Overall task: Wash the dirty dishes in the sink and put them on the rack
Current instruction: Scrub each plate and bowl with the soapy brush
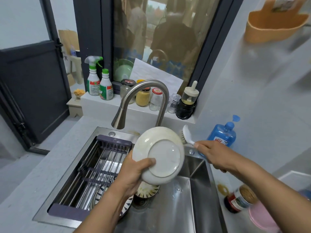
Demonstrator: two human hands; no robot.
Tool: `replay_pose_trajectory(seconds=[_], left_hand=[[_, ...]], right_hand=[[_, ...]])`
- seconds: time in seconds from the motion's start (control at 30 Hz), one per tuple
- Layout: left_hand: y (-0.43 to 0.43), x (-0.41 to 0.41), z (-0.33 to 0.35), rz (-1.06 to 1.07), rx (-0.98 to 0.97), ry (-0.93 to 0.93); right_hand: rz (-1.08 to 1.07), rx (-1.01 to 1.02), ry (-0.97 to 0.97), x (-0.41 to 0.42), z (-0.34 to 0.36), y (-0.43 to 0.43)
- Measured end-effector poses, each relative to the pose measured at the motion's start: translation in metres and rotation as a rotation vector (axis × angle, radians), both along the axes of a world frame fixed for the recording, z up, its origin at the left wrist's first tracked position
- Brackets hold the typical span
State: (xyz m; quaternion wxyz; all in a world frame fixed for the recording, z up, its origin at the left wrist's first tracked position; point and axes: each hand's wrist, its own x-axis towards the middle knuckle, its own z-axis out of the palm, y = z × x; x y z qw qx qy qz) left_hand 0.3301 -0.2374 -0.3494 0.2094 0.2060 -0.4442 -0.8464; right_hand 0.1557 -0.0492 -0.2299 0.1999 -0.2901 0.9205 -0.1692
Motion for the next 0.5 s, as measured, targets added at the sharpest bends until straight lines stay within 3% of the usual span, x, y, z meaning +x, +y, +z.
replay_pose_trajectory(seconds=[0.13, 0.27, 0.5], left_hand=[[0.007, -0.003, 0.004, -0.039, 0.234, 0.163], [0.01, 0.0, 0.002, -0.103, 0.261, 0.202], [-0.02, 0.004, 0.029, -0.289, -0.39, -0.09]], right_hand=[[-0.115, -0.357, -0.175, 0.011, -0.007, -0.014], [0.015, -0.435, -0.323, 0.023, -0.003, -0.024], [0.297, -0.213, -0.195, 0.023, 0.011, -0.03]])
